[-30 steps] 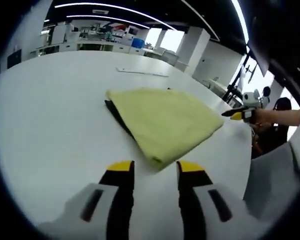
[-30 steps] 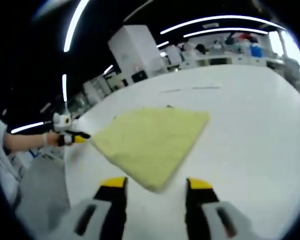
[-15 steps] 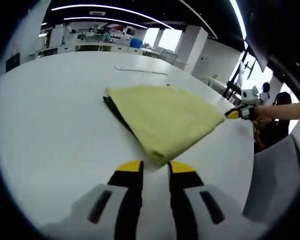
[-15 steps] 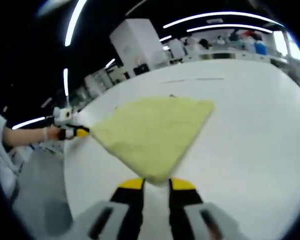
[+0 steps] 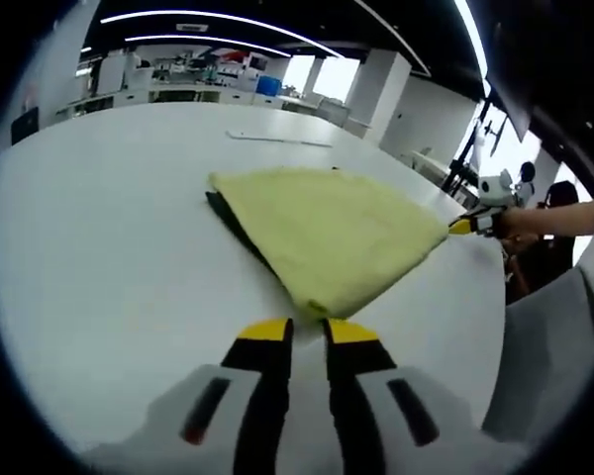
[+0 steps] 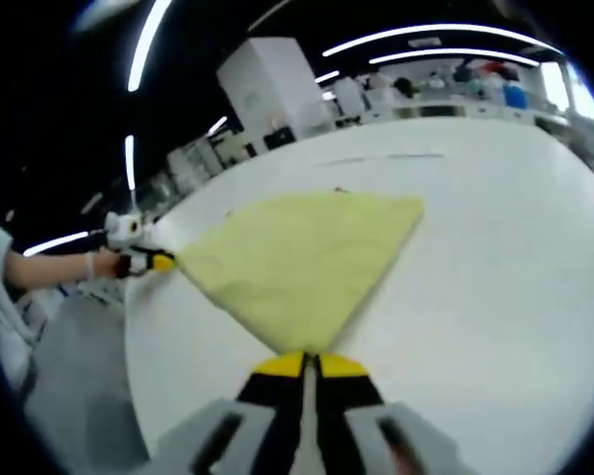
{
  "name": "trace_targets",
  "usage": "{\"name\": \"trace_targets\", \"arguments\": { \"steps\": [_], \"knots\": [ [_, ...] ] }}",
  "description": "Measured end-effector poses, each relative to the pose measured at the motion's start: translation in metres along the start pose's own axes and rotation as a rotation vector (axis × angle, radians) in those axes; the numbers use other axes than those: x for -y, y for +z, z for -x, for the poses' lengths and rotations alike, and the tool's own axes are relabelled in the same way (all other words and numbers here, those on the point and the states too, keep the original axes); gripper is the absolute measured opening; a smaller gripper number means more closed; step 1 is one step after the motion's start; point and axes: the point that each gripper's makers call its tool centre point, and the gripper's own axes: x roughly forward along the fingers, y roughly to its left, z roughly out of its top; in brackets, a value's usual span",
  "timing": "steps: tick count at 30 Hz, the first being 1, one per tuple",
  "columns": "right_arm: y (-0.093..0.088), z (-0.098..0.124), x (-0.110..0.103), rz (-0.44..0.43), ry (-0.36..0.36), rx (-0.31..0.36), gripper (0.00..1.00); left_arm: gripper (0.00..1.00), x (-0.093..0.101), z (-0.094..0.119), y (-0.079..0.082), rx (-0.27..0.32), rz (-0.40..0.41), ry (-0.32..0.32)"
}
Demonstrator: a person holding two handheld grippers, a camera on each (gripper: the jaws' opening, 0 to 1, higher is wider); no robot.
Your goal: Fold the garment on the visible template until the final outline fits inside the template.
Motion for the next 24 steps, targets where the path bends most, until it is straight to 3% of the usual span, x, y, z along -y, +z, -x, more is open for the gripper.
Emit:
{"name": "trace_targets", "arguments": {
  "steps": [4,8,20,24],
  "knots": [
    [0.0,0.0,0.0,-0.006,-0.001,0.003,0.0,0.11,0.005,0.001,0.006,0.024,0.006,-0.021],
    [0.0,0.0,-0.001,-0.008,-0.001,0.004,0.0,0.0,0.006,0.001,0.006,0.02,-0.005,-0.029],
    [0.005,0.007,0.004,-0.004,-0.013,0.015,0.0,0.0,-0.006,0.009,-0.003,-0.023,-0.075,-0.018],
    [0.004,0.01,0.004,-0.001,-0.017,0.007,0.0,0.0,-0.001,0.011,-0.007,-0.049,-0.097,-0.028]
  ]
}}
